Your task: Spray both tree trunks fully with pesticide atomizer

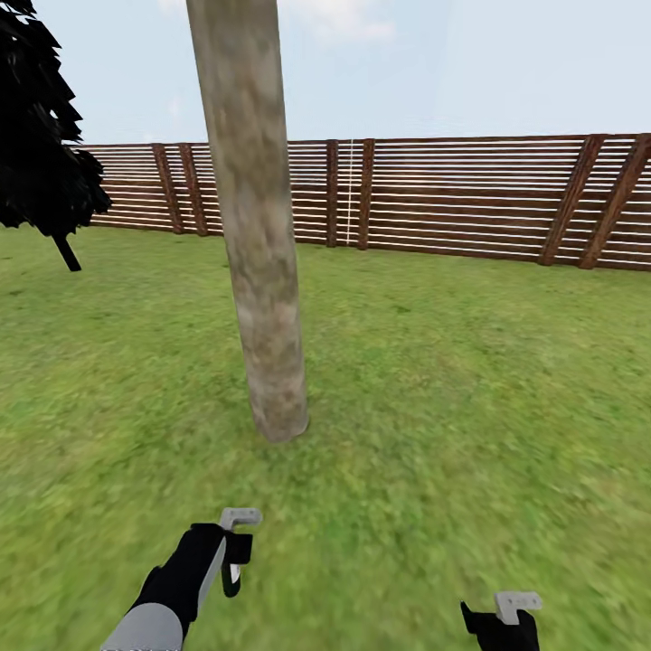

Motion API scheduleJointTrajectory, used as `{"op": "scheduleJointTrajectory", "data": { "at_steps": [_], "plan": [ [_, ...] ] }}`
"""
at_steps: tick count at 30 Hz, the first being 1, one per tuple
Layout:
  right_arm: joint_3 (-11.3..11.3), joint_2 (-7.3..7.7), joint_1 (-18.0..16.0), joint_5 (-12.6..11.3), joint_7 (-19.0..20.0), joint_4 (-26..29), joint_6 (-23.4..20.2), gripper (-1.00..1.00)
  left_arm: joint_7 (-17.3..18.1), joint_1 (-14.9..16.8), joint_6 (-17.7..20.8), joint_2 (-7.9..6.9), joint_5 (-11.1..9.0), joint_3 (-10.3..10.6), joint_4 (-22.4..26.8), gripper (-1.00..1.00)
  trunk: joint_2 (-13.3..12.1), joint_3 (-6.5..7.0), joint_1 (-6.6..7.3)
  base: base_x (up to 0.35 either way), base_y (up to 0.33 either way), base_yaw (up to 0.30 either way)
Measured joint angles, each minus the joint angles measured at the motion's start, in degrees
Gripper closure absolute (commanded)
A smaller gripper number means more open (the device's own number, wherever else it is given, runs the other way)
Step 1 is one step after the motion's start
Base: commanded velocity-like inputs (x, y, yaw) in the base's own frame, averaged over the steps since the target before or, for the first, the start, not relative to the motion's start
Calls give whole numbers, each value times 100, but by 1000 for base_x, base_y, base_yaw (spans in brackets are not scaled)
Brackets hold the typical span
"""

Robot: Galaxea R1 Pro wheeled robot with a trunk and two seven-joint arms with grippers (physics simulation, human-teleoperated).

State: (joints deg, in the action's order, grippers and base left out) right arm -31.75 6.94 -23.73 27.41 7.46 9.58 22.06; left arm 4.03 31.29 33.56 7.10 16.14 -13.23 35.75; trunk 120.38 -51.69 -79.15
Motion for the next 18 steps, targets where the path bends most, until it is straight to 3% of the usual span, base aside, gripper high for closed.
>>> {"op": "scheduleJointTrajectory", "data": {
  "at_steps": [8,18],
  "plan": [
    [2,0,0,1,1,0,0,-100,-6,302,115,19,-15,31,-10,100,0,0,0,317,3,-10],
    [3,0,0,1,6,-8,0,-100,-9,289,115,4,-5,22,-43,100,0,0,0,255,155,-240]
  ]
}}
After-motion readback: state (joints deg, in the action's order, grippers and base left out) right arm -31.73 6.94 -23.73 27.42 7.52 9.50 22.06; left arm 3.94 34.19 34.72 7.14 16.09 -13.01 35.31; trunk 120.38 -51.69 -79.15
